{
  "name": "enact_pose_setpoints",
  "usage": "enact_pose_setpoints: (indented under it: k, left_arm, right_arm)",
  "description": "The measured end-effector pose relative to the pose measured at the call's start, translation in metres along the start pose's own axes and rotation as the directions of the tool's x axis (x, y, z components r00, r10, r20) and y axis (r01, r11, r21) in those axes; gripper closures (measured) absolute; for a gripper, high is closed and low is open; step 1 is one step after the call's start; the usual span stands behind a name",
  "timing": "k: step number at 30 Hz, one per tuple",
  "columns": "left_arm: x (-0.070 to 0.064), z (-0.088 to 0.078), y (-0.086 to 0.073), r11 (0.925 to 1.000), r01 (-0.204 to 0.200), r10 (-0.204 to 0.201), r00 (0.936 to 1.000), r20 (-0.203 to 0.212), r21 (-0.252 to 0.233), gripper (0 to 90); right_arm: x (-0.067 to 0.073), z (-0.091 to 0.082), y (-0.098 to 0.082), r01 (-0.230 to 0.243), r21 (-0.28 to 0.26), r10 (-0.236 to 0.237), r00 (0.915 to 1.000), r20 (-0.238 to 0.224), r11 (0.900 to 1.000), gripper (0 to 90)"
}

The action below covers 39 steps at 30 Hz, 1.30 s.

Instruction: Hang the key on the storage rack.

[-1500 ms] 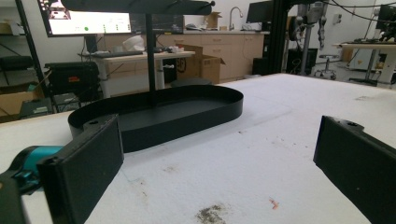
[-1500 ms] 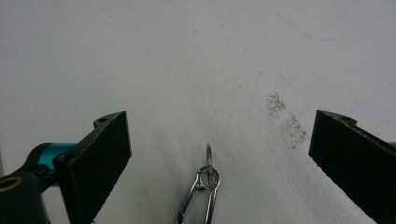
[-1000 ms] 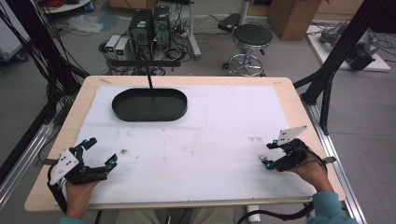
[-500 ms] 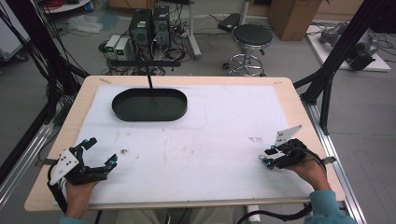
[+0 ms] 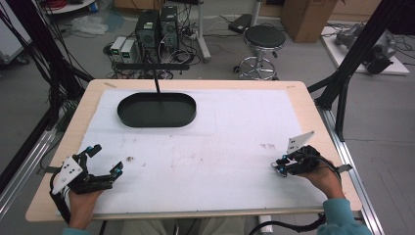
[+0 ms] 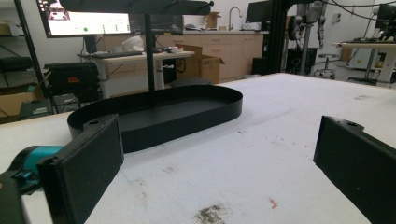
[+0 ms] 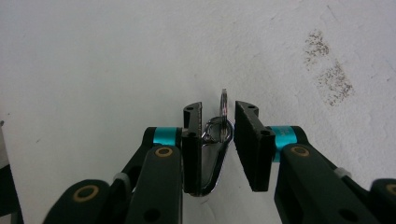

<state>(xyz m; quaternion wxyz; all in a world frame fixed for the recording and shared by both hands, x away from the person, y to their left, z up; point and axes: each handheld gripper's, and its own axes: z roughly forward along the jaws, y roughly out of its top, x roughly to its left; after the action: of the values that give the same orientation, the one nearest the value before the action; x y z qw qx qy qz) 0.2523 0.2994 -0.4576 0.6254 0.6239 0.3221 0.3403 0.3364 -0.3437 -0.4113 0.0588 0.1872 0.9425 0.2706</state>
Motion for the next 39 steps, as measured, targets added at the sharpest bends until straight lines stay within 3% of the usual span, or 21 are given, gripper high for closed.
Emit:
enact_pose_setpoints:
  k: [7, 20, 29, 34, 39]
  left_arm:
    - [0.0, 0.0, 0.0, 1.0, 0.0, 0.0, 1.0, 0.0, 0.0, 2.0]
    - [0.0, 0.0, 0.0, 1.0, 0.001, -0.001, 1.0, 0.0, -0.001, 2.0]
    - [0.0, 0.0, 0.0, 1.0, 0.002, -0.002, 1.0, 0.0, 0.0, 2.0]
    - [0.001, 0.0, 0.0, 1.0, 0.005, -0.005, 1.0, 0.002, -0.001, 2.0]
    - [0.001, 0.0, 0.0, 1.0, 0.007, -0.007, 1.0, 0.002, -0.003, 2.0]
  right_arm:
    - [0.0, 0.002, 0.001, -0.002, 0.006, 0.002, 1.0, -0.002, 1.0, 74.7]
    - [-0.002, 0.003, 0.001, 0.006, 0.002, -0.006, 1.0, -0.004, 1.0, 87.0]
    - [-0.003, 0.002, 0.001, -0.046, -0.012, 0.046, 0.9989, -0.005, 0.999, 88.4]
    - [-0.004, -0.003, 0.002, -0.078, -0.084, 0.079, 0.9969, 0.007, 0.993, 88.4]
    - [-0.003, -0.008, 0.005, -0.102, -0.188, 0.102, 0.9947, -0.008, 0.977, 88.6]
